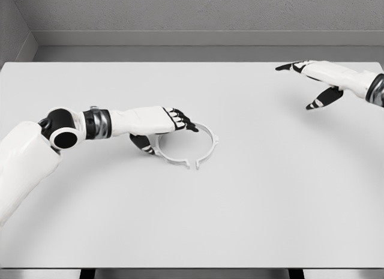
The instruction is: Assemble PVC drainage pipe clamps
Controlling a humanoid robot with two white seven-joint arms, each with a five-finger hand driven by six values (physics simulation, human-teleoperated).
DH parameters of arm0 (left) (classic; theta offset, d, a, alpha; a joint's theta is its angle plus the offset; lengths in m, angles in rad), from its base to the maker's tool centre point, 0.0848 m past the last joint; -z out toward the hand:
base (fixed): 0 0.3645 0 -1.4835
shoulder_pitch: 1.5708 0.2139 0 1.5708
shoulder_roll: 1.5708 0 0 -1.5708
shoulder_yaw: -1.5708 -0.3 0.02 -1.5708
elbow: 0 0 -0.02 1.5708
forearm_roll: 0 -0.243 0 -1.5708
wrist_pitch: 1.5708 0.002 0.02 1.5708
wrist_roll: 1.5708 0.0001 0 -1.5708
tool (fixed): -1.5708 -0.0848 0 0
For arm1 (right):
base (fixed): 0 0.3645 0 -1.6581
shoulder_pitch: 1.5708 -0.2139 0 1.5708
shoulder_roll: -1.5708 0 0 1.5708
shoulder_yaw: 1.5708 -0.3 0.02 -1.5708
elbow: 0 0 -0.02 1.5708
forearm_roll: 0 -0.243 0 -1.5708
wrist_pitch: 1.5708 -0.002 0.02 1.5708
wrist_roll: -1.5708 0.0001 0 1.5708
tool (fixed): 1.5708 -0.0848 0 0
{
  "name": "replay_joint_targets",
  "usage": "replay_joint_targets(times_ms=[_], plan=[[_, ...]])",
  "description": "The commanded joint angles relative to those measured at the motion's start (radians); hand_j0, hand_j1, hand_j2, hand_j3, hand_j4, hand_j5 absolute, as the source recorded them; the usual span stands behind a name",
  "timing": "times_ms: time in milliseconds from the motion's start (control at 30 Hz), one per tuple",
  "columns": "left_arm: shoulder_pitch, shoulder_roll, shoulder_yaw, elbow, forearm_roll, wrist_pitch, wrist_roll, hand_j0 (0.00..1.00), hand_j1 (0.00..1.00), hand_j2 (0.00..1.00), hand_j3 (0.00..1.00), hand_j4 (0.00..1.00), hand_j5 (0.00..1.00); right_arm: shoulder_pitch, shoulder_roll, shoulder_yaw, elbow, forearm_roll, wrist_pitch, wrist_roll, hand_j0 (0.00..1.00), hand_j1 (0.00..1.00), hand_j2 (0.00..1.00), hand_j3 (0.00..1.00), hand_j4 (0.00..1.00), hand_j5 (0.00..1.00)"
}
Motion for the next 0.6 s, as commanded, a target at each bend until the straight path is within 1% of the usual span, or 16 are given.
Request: replay_joint_targets(times_ms=[0,200,433,567], plan=[[0.0,-0.004,0.001,0.01,0.005,0.002,0.001,1.0,1.0,1.0,1.0,1.0,1.0,0.0,-0.002,-0.004,-0.017,-0.009,0.003,0.0,1.0,1.0,1.0,1.0,1.0,1.0],[-0.005,-0.004,0.001,0.009,0.006,0.002,0.001,1.0,1.0,1.0,1.0,1.0,1.0,0.005,0.022,-0.004,-0.021,-0.009,0.003,0.0,1.0,1.0,1.0,1.0,1.0,1.0],[-0.009,-0.031,-0.001,0.01,-0.002,0.002,0.001,1.0,1.0,1.0,1.0,1.0,1.0,0.005,0.021,-0.002,-0.04,-0.009,0.003,0.0,1.0,1.0,1.0,1.0,1.0,1.0],[-0.014,-0.03,0.001,0.009,0.0,0.002,0.001,1.0,1.0,1.0,1.0,1.0,1.0,0.005,0.022,-0.001,-0.044,-0.009,0.003,0.0,1.0,1.0,1.0,1.0,1.0,1.0]])
